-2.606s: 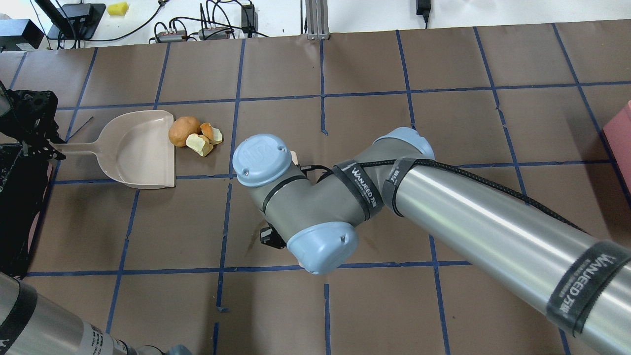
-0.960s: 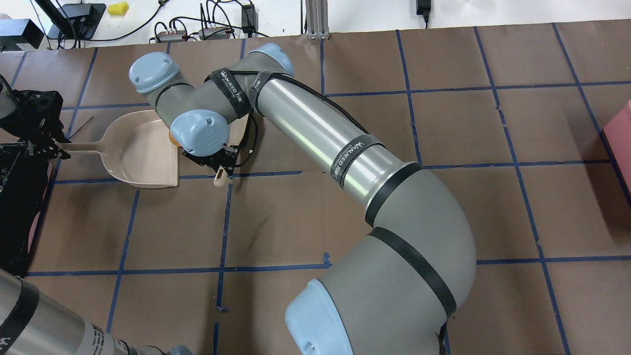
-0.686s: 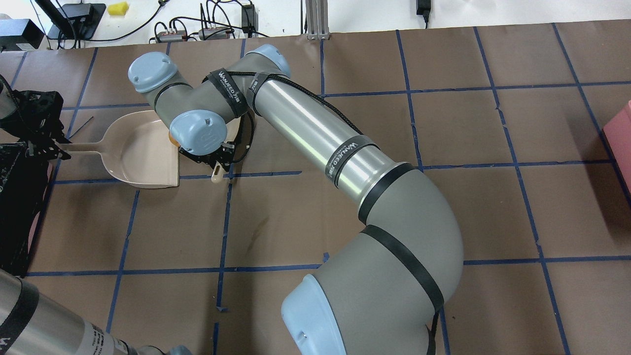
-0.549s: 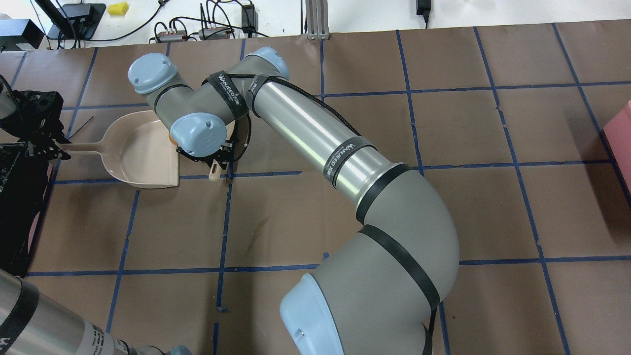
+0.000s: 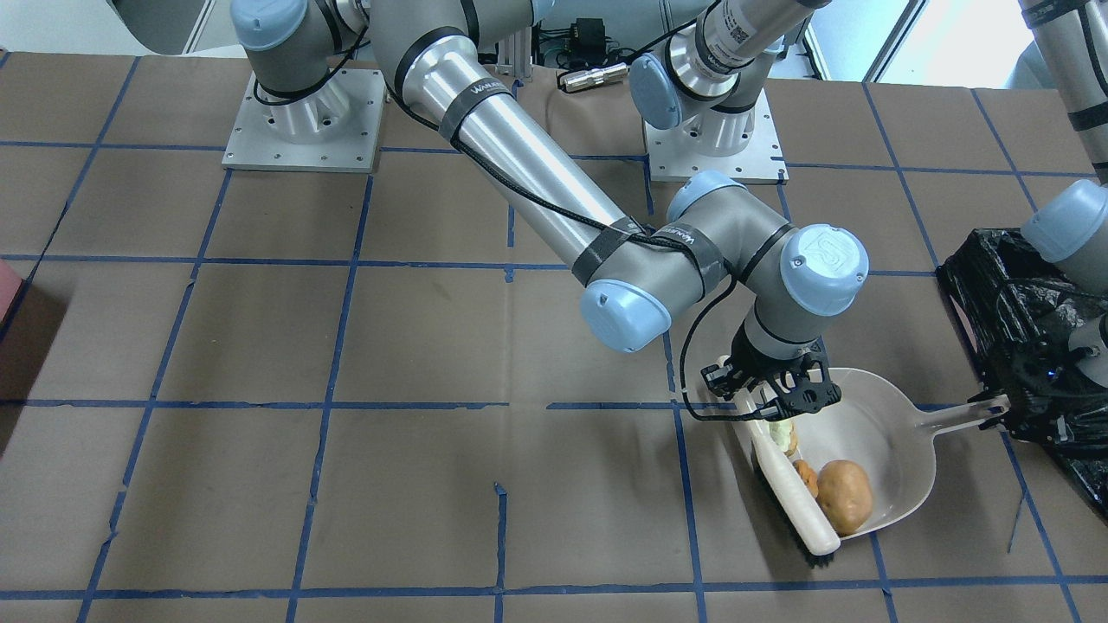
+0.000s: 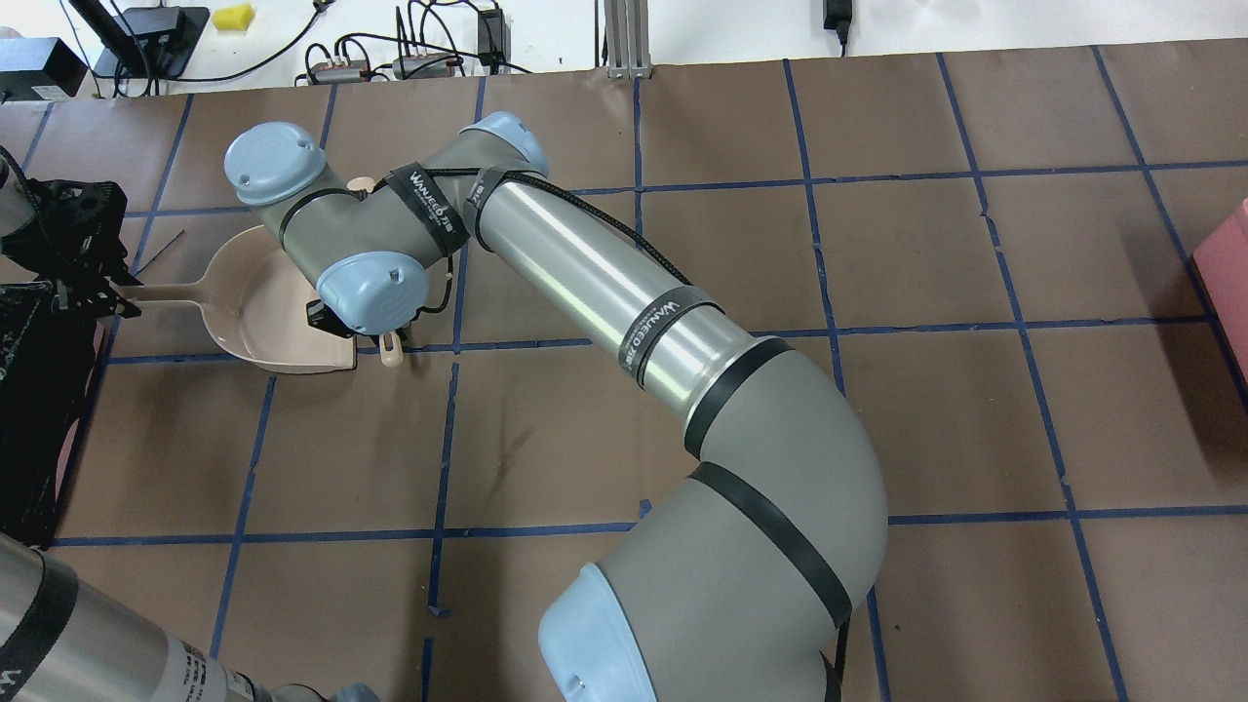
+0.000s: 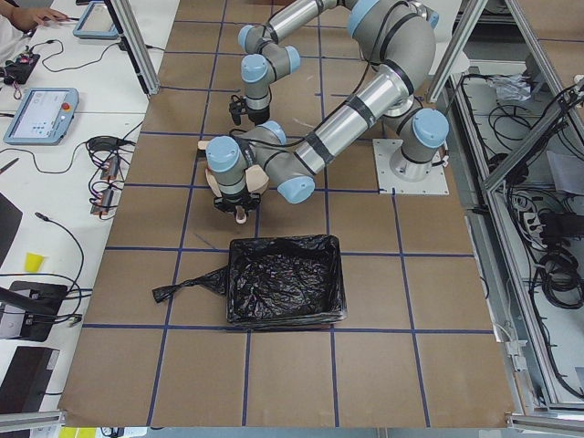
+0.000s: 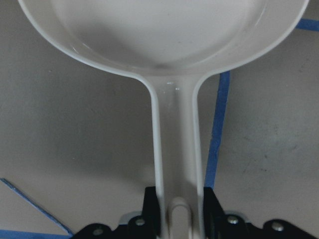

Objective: Sweep and dump trash in nearest bin
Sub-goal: 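Sweep the bread scraps into the dustpan with the right gripper's brush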

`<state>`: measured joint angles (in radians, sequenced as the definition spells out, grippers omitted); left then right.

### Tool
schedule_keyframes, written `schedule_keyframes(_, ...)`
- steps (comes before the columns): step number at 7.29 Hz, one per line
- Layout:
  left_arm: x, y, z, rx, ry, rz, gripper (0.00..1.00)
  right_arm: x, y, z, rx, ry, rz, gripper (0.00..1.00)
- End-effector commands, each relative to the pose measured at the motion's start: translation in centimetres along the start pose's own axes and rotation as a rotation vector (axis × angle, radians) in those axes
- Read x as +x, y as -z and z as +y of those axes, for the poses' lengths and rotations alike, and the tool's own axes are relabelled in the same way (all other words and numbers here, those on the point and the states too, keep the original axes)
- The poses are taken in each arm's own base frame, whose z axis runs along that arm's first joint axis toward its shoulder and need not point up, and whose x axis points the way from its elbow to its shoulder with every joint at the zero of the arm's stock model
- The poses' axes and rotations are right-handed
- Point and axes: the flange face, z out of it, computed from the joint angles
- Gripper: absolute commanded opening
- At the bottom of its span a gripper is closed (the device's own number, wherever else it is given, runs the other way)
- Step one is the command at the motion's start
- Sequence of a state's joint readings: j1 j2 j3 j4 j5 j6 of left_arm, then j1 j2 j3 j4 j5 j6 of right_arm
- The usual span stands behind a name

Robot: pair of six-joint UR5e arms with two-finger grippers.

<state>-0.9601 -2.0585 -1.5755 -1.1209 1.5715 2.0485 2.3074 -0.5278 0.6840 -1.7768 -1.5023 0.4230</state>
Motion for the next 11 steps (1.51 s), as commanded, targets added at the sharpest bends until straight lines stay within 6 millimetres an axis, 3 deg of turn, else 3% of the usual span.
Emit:
schedule_keyframes(1, 0.2, 0.1, -0.1, -0.001, 0.005, 0.001, 0.02, -4.1, 1.0, 1.9, 0.022, 0.032, -0.07, 0.03)
schedule_keyframes(3, 0.5, -0.6, -0.2, 0.01, 0.008, 0.009, 0.02, -8.6, 1.1, 4.9, 0.013, 0.041, -0.109, 0.07)
schedule_keyframes(4, 0.8, -1.1, -0.4, 0.017, 0.011, 0.018, 0.02, -8.2, 3.4, 4.6, 0.036, 0.034, -0.121, 0.08)
schedule_keyframes(6, 0.8, -1.0, -0.4, 0.015, 0.014, 0.015, 0.02, -3.8, 9.2, 3.8, 0.008, -0.037, -0.109, 0.06)
schedule_keyframes(7, 0.8, -1.0, -0.4, 0.016, 0.014, 0.016, 0.02, -1.6, 10.7, 4.3, -0.044, -0.118, -0.1, 0.05)
schedule_keyframes(8, 0.8, -1.0, -0.4, 0.015, 0.014, 0.015, 0.02, -0.4, 11.3, 6.1, -0.106, -0.267, -0.063, 0.05)
schedule_keyframes(10, 0.8, -1.0, -0.4, 0.017, 0.016, 0.018, 0.02, 0.9, 6.9, 8.2, -0.213, -0.581, 0.032, 0.06)
schedule_keyframes(11, 0.8, -1.0, -0.4, 0.017, 0.017, 0.018, 0.02, -0.2, 3.9, 8.8, -0.298, -0.636, 0.033, 0.06)
